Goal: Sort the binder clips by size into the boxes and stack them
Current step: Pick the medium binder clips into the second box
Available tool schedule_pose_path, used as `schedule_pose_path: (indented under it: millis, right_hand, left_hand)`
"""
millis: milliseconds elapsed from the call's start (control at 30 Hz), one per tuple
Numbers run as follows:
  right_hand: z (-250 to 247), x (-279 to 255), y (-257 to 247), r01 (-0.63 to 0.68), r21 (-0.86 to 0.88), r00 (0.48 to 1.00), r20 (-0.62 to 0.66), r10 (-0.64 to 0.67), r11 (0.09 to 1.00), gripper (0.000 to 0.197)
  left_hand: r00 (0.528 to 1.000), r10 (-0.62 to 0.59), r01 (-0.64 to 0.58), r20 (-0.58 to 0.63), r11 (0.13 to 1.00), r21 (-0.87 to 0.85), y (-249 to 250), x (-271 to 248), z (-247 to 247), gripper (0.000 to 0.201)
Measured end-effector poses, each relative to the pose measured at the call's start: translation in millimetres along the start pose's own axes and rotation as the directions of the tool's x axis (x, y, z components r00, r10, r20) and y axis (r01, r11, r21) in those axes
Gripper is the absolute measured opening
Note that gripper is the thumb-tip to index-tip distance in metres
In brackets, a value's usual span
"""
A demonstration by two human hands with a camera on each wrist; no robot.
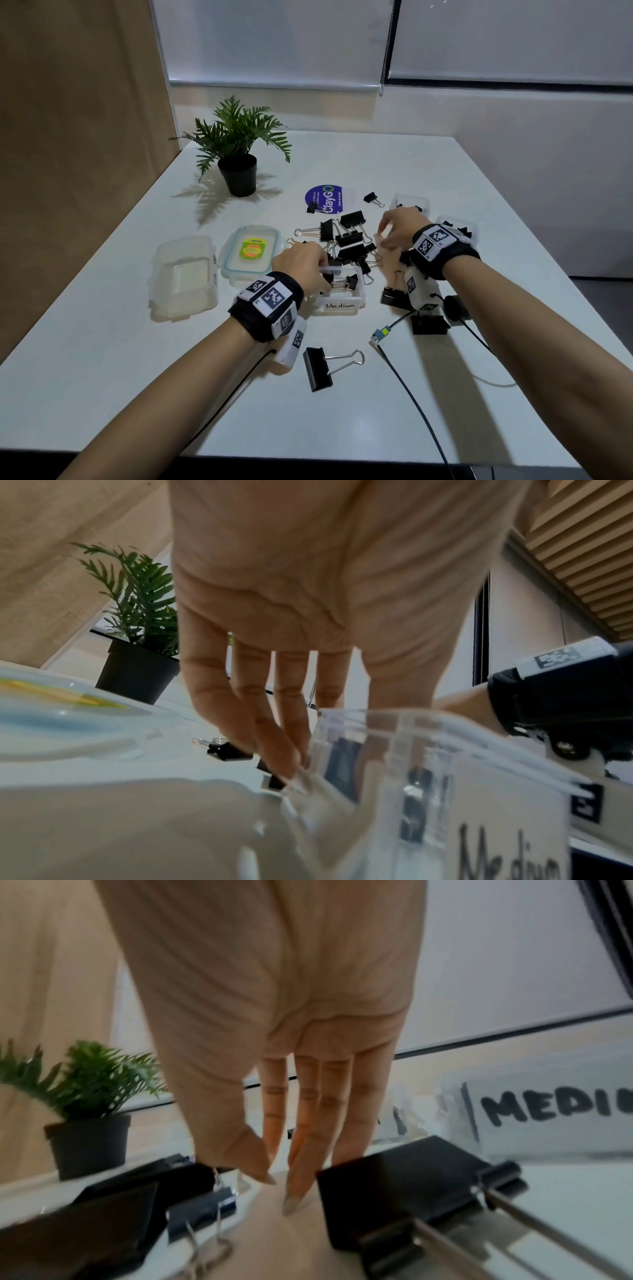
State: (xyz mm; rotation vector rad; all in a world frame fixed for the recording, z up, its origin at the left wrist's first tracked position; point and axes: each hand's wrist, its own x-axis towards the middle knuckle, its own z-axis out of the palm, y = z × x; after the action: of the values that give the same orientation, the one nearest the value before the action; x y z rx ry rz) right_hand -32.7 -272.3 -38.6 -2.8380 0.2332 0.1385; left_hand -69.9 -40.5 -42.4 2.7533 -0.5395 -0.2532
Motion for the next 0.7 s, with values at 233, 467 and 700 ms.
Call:
schedule_pose_path:
  millis: [233, 467, 700]
  right_hand:
    - [1, -6, -14, 0.122, 0.068, 0.975, 0.179, -0.132, 0.990, 0.027]
    - [4, -4, -8, 0.079, 0.031, 0.993, 0.090, -0.081, 0.996, 0.021]
    - [-4, -4, -4, 0.078, 0.159, 0.997, -0.002, -0.078, 0.984, 0.025]
  left_hand:
    - [1.000, 0.006, -0.006, -0.006, 1.000, -0.004, -1, 4, 2, 0.024]
    - [1.000, 0.010, -0.010, -0.011, 1.000, -0.015, -2, 2, 1, 0.022]
    - [1.000, 0.009, -0.009, -0.006, 1.000, -0.026, -2, 3, 1, 0.022]
